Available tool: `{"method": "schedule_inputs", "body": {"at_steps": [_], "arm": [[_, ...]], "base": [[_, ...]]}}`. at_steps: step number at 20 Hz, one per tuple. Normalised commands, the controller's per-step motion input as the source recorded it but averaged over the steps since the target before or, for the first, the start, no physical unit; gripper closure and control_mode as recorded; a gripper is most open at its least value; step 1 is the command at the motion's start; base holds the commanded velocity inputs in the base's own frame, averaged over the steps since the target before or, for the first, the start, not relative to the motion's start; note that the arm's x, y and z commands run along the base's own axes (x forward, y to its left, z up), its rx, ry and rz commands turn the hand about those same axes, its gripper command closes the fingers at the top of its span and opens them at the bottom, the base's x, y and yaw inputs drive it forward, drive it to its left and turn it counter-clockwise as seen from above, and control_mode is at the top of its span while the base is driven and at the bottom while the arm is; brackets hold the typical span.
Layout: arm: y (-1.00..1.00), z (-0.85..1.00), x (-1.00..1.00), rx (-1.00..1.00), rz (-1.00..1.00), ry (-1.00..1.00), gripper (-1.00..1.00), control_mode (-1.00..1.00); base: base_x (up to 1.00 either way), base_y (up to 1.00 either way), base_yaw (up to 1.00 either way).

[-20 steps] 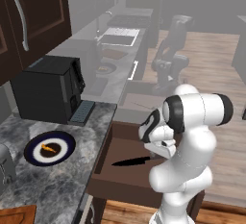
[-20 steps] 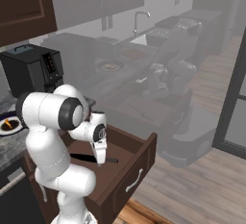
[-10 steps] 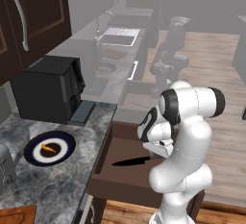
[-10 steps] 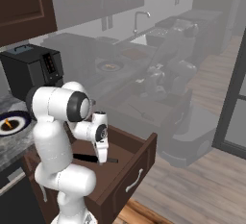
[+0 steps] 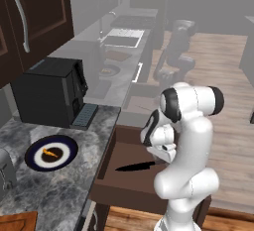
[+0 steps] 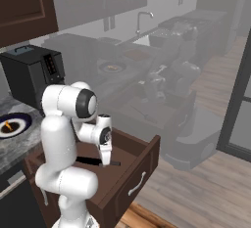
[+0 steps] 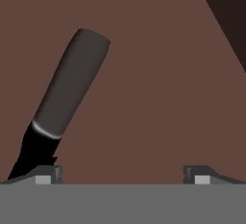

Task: Pick up the knife from the drawer and place it on the cutting board. Then place the meat from the plate to the cutting board.

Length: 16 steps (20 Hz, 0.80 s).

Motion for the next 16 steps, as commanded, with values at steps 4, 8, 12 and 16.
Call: {"method": "schedule_inputs", "body": {"at_steps": [4,8,12,16], "arm": [[0.0,-0.34,0.24,0.0,-0.04,0.0,-1.0,-1.0],[0.0,-0.26,0.24,0.0,-0.03,0.0,-1.0,-1.0],[0.0,-0.19,0.17,0.0,-0.02,-0.02,-1.0,-1.0],[0.0,-0.21,0.12,0.0,-0.02,-0.03,-1.0,-1.0]], "base": [[0.0,0.0,0.0],[0.0,0.0,0.0],[0.0,0.0,0.0],[0.0,0.0,0.0]]}}
